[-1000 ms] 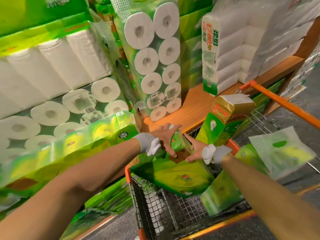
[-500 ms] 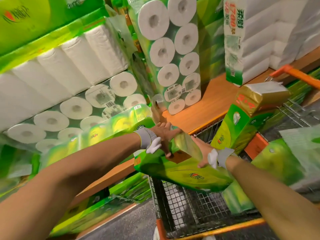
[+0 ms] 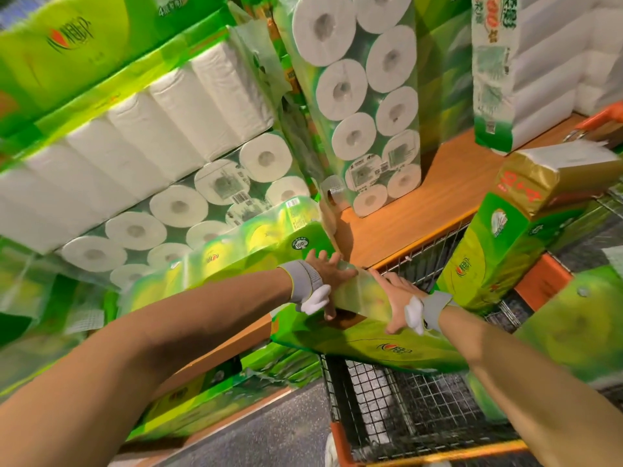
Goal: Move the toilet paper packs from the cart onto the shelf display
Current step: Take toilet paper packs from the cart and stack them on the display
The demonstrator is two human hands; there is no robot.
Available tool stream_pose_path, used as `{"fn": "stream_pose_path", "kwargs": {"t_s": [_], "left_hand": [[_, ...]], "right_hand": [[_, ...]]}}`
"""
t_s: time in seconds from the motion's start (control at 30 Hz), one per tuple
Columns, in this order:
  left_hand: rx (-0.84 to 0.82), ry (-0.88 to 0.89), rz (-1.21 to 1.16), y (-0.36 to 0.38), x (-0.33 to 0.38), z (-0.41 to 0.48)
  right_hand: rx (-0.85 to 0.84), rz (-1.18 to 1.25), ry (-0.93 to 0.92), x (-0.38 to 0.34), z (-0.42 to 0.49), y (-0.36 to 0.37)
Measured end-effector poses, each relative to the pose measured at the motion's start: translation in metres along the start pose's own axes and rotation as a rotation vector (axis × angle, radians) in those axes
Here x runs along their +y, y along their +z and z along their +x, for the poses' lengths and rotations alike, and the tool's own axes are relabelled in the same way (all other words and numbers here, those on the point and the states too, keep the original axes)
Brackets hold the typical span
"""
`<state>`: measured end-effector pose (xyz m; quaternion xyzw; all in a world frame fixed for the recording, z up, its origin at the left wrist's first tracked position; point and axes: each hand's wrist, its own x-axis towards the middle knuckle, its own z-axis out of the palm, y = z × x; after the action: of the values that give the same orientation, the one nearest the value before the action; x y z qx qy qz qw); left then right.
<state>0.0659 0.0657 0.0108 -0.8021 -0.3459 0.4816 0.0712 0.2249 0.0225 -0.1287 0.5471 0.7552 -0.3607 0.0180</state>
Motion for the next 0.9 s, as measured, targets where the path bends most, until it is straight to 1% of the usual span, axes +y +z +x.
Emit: {"fn": "stream_pose_path", "kwargs": {"t_s": [0.07,0.17,0.27,0.33,0.4,0.5,0.57,0.6,0.67,0.7,0.8,0.83,0.9], "left_hand": [[0.012,-0.046,0.037,0.001,0.006,0.002],[0.008,-0.096,-0.012,0.000,0.015,0.011],[-0.035,-0.125,-0.035,-0.005,0.030,0.020],[-0.065,-0.157,-0.051,-0.002,0.037,0.026],[0.014,-0.182,-0.106,0.002,0.035,0.024],[0.170,-0.067,-0.189,0.009,0.029,0.017],[0.194,-0.060,-0.119,0.007,0.030,0.008],[0.184,-0.087,-0.136,0.006,0.032,0.005],[0.204,-0.083,-0.277,0.010,0.036,0.005],[0.217,-0.068,-0.298,0.008,0.037,0.000],[0.238,-0.075,-0.185,0.003,0.038,-0.017],[0.244,-0.042,-0.128,0.001,0.037,-0.025],[0.224,0.007,-0.014,-0.005,0.033,-0.040]], "right_hand": [[0.002,0.006,0.007,0.000,0.001,0.001],[0.012,0.011,0.050,0.002,0.003,0.006],[0.030,0.031,0.105,0.005,0.006,0.015],[0.034,0.058,0.090,0.010,0.007,0.021],[0.034,0.071,0.064,0.014,0.006,0.026],[0.050,0.066,0.063,0.022,0.003,0.033],[0.094,0.032,0.066,0.026,-0.001,0.037],[0.112,0.020,0.067,0.030,-0.002,0.040],[0.138,-0.024,0.062,0.032,-0.007,0.042],[0.158,-0.050,0.051,0.034,-0.011,0.043],[0.195,-0.084,0.022,0.041,-0.020,0.047],[0.191,-0.074,0.030,0.042,-0.024,0.048],[0.239,-0.118,0.015,0.044,-0.027,0.053]]}}
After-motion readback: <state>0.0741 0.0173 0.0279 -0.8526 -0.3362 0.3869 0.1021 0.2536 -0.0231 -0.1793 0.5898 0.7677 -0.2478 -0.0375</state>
